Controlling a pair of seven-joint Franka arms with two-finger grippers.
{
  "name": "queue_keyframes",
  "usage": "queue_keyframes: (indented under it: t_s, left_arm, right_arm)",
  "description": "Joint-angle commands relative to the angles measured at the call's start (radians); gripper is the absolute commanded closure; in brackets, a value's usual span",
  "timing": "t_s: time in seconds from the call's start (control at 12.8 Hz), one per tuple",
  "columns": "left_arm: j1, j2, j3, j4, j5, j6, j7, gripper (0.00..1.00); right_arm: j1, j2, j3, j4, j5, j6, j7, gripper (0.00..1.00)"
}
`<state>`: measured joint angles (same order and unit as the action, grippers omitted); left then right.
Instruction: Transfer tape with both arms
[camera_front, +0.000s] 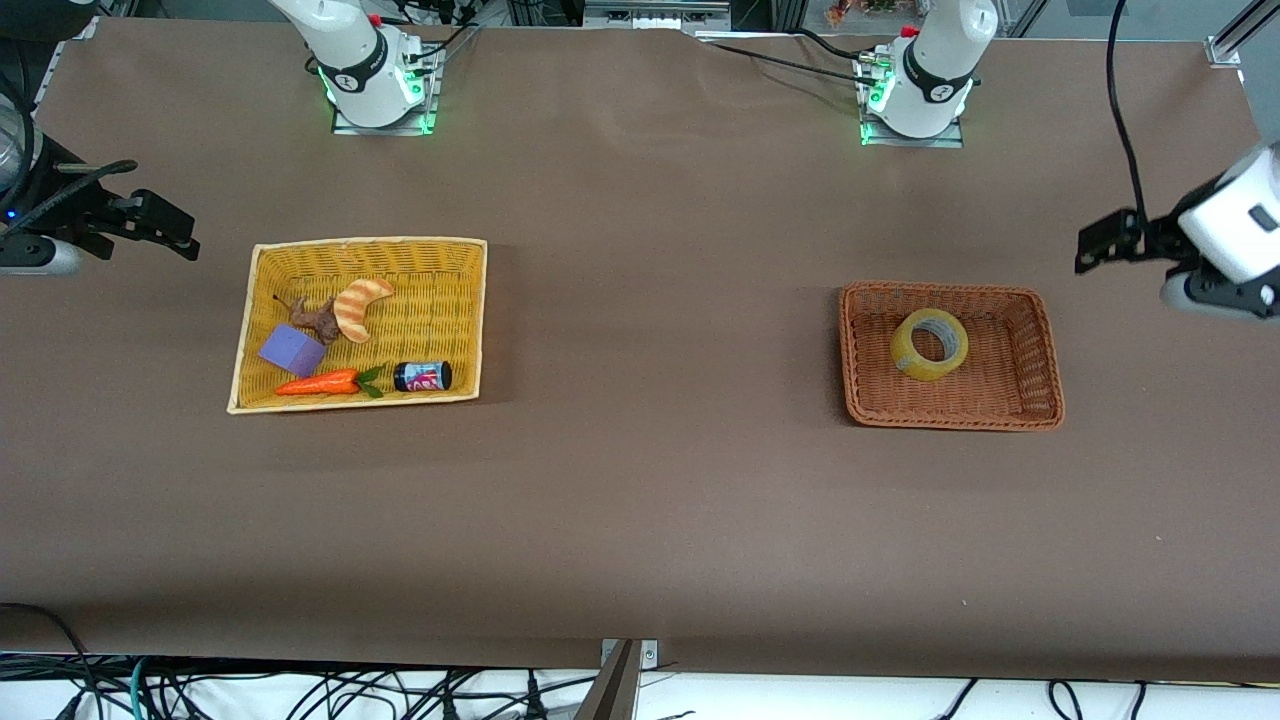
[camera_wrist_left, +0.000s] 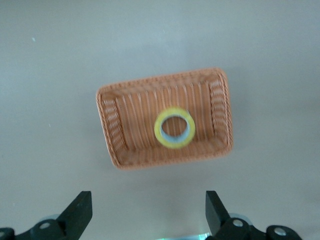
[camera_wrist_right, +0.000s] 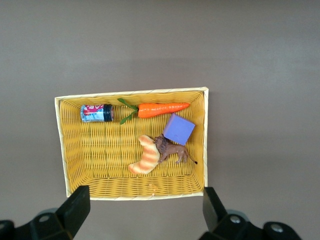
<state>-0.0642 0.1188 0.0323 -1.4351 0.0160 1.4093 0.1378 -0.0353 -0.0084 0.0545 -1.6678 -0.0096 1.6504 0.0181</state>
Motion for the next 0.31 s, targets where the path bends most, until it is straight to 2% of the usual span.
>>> queue_keyframes:
  t_s: [0.0, 0.23]
  left_arm:
    - [-0.014, -0.048, -0.012, -0.074, -0.024, 0.014, -0.059, 0.00]
    - [-0.013, -0.045, -0.012, -0.077, -0.061, 0.017, -0.109, 0.00]
  right_arm:
    - [-0.005, 0.002, 0.001, 0.020, 0.003, -0.020, 0.008, 0.00]
    - [-0.005, 0.002, 0.001, 0.020, 0.003, -0.020, 0.008, 0.00]
